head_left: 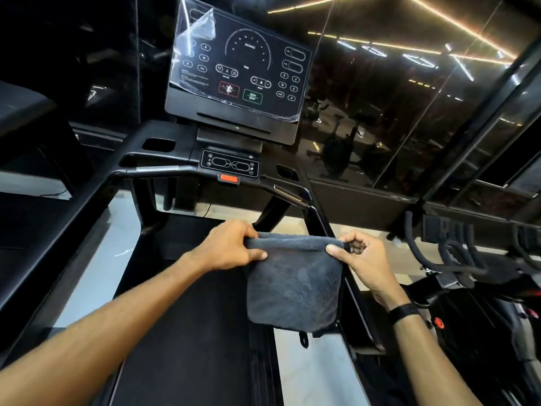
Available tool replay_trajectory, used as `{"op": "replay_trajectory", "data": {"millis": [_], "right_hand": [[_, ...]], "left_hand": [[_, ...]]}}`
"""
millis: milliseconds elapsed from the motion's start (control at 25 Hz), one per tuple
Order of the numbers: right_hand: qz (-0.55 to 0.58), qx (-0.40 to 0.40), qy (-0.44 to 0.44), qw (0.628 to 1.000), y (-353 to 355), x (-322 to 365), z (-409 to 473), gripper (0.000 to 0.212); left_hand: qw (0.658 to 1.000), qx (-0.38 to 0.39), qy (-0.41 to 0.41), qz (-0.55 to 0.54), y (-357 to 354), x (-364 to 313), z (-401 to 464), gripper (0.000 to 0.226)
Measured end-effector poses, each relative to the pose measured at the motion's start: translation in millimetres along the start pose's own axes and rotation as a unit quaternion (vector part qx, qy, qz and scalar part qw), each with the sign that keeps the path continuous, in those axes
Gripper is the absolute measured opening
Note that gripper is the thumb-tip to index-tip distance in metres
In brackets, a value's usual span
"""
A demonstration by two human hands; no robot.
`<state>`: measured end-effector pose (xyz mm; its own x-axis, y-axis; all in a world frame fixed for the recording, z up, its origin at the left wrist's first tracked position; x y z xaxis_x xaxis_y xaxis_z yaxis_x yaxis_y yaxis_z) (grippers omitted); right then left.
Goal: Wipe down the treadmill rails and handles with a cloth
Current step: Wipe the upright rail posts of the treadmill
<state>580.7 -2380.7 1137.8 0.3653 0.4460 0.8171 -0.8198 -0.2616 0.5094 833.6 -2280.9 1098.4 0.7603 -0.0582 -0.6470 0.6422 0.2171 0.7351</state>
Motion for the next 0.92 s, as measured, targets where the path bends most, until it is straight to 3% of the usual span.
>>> {"op": "replay_trajectory", "data": {"millis": [120,240,480,560,680,880,920], "right_hand": [[-0.012,0.008,-0.024,1.000,38,-38,2,0.023],[-0.066,0.024,-0.015,0.997,67,-68,7,0.018],[-0.144,0.055,-0.034,0.987,99,-128,29,0.014],[-0.117,0.079,-0.066,0.988,88,-136,35,0.017],[-0.074,0.110,-0.107,0.985,64,-156,52,0.022],[-0.081,0.119,-0.080,0.986,42,-181,59,0.048],[-0.079,0.119,-0.063,0.988,42,-183,58,0.050]], "left_hand": [[0.999,0.008,-0.032,0.014,-10,-43,27,0.043],[0.998,0.037,-0.052,-0.026,-34,-71,50,0.038],[0.986,0.017,0.026,-0.163,-103,-79,71,0.016],[0.976,-0.001,0.047,-0.212,-115,-74,67,0.036],[0.943,-0.010,0.161,-0.293,-136,-59,59,0.061],[0.869,0.068,0.291,-0.394,-226,-61,34,0.051],[0.838,0.094,0.311,-0.439,-253,-67,31,0.051]]}}
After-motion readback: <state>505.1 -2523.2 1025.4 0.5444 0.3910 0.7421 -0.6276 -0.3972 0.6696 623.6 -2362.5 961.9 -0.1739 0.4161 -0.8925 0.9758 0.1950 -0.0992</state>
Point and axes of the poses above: each hand's wrist, its own z-axis towards the middle knuckle, its own y-axis out of the back of the hand, x = y × z, the point moved 5 cm from there along z, towards the middle knuckle, and after that the axes turned 4 degrees about -z, right-handed, at the moved point
